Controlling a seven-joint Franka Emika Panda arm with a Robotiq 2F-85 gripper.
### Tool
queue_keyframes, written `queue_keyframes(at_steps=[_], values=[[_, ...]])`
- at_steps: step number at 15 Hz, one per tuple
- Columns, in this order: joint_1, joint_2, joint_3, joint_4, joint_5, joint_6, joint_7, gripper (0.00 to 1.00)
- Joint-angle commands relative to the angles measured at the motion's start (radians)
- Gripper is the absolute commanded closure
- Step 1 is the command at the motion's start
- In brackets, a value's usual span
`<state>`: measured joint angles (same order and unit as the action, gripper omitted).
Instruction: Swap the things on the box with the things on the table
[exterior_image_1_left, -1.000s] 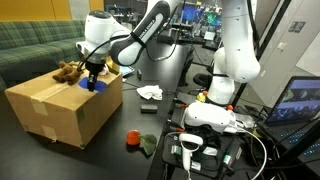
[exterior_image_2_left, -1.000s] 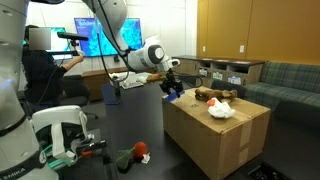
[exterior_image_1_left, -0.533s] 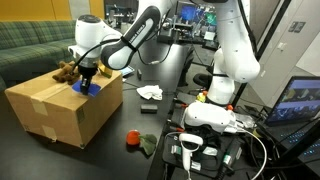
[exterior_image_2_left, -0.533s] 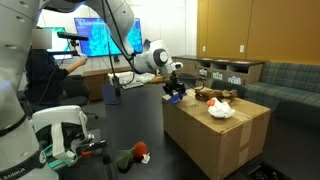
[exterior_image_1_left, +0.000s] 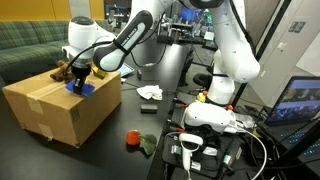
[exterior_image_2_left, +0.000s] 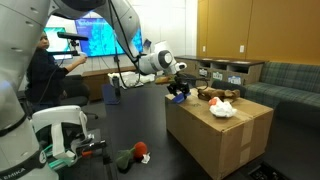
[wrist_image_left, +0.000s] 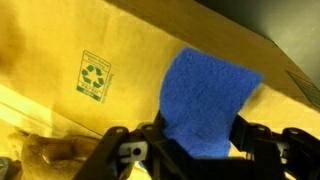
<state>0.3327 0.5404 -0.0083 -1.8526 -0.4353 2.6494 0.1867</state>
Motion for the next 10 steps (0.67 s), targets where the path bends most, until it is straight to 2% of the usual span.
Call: queue_keyframes(at_steps=[1,5,6,7,9,10], values=[[0.017,0.028,-0.022,0.054,0.000,-0.003,0.021,0.68],[0.025,0.037,-0.035,0.063,-0.006,0.001,0.039,0.68],[0.026,0.039,-0.037,0.064,-0.006,0.000,0.044,0.18],[0.028,0.038,-0.040,0.063,-0.007,0.000,0.050,0.17],[0.030,0.027,-0.052,0.055,-0.013,0.008,0.060,0.03],[0.031,0.021,-0.058,0.051,-0.016,0.013,0.068,0.00]])
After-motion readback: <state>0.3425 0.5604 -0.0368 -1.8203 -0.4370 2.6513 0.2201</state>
